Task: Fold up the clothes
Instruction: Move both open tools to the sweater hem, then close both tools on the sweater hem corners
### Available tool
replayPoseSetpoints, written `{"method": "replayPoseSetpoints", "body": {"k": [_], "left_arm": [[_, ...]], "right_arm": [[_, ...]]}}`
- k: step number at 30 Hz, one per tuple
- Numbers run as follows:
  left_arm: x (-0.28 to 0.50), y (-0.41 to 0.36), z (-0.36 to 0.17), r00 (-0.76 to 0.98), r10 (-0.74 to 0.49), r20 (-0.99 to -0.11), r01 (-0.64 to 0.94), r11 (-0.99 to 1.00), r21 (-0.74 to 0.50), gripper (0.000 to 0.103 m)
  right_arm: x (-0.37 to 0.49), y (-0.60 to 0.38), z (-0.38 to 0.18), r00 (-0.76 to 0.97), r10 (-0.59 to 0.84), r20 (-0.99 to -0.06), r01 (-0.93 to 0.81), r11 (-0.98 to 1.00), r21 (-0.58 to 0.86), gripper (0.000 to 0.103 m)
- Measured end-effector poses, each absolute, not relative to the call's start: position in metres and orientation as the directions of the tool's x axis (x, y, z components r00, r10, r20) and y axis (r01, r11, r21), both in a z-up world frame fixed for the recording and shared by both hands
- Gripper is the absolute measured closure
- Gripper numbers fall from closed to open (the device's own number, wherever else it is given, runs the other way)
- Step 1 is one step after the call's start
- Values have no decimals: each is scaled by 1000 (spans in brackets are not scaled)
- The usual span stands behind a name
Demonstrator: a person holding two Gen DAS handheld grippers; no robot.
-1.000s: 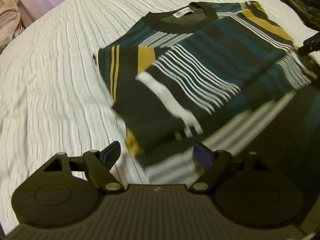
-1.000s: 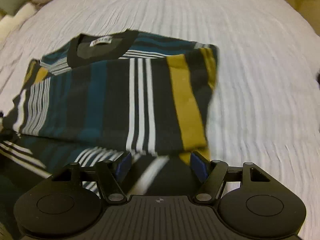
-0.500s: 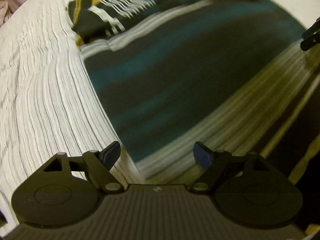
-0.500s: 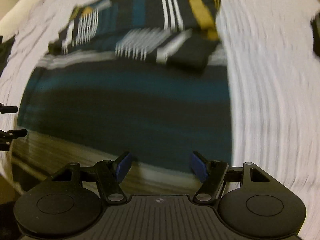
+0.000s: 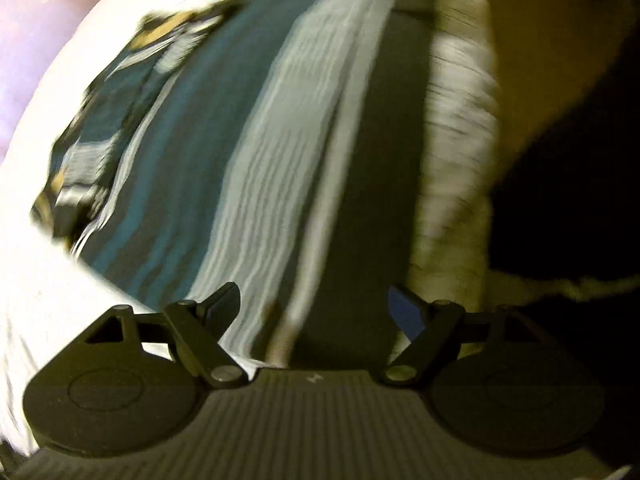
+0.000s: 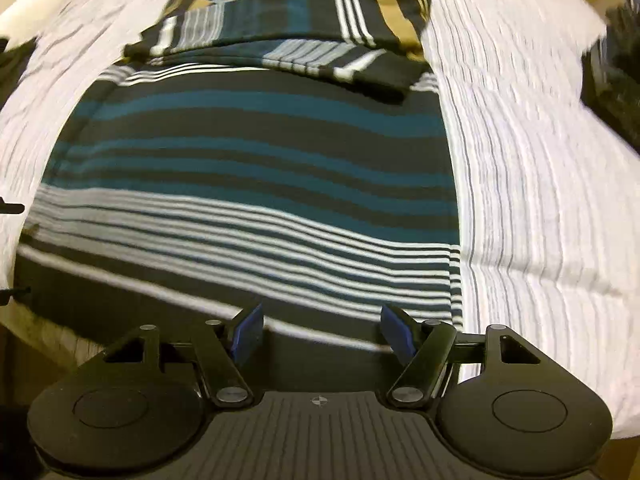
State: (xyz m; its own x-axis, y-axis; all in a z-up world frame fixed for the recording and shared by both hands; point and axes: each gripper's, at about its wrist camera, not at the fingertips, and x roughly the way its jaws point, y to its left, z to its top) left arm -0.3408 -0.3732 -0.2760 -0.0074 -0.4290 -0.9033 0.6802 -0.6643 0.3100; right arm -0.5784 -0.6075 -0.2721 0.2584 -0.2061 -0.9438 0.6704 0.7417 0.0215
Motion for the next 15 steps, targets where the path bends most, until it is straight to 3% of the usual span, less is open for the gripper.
{"method": "replayPoseSetpoints", "body": {"k": [9,13,15], "left_arm": [[-368,-355,-310,167,-478,-863,595,-648,474,32],[-375,-360,-318,191,-458,-868,588,-655,474,34],[-376,-363,-315,195,-445,-874,606,-646,465,47]], "right_arm": [[-591,-580,-272,239,-195,-951,647,763,6,35],[-597,-579,-277,251,-179,-951,603,798,8,35],[-600,-578,-279,255,-176,-951,584,811,7,35]]}}
